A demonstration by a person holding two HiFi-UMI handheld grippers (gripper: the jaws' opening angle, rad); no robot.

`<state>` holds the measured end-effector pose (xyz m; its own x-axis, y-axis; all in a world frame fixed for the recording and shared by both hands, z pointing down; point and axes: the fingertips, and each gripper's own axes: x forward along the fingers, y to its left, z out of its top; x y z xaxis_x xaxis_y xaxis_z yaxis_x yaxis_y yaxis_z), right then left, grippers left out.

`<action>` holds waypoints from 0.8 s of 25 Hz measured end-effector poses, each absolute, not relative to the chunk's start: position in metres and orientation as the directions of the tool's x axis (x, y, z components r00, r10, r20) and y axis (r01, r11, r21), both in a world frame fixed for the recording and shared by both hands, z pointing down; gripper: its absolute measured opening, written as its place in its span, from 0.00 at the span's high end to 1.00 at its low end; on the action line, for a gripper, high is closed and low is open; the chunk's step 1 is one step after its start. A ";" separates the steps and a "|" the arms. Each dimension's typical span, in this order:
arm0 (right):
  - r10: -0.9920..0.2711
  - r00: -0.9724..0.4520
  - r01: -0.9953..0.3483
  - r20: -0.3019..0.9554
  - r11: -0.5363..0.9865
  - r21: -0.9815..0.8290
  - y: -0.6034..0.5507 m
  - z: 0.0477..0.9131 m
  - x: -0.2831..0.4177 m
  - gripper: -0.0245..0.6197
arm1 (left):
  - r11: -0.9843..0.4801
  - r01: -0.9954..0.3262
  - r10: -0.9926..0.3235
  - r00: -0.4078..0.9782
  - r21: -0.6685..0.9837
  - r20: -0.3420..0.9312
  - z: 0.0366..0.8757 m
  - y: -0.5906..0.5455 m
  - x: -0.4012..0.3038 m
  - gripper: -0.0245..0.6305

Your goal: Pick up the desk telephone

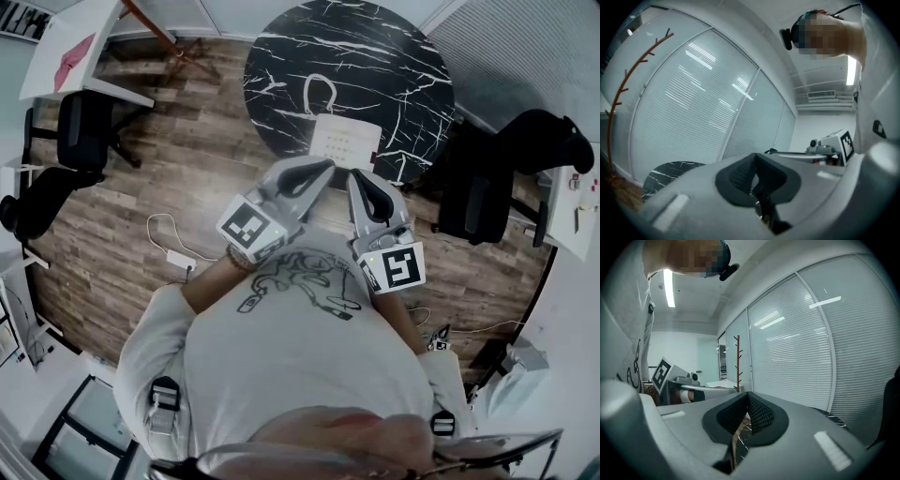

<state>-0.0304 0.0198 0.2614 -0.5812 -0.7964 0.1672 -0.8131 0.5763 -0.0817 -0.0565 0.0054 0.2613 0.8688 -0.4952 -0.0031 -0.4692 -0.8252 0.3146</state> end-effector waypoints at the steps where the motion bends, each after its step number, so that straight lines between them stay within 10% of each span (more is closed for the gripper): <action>1: -0.798 -0.579 -0.814 0.168 0.575 -0.079 0.010 0.260 -0.032 0.95 | -0.826 -0.468 -0.493 0.870 0.314 -0.003 0.261 -0.004 -0.058 0.96; 20: -0.815 -0.544 -0.839 0.200 0.535 -0.105 -0.069 0.283 -0.005 0.95 | -0.814 -0.456 -0.462 0.884 0.361 0.075 0.295 -0.080 -0.034 0.96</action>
<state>-0.0047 -0.0694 0.2825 -0.5443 -0.8147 0.1999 -0.8386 0.5345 -0.1049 -0.0340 -0.0797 0.2953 0.8837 -0.4619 0.0753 -0.4560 -0.8137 0.3605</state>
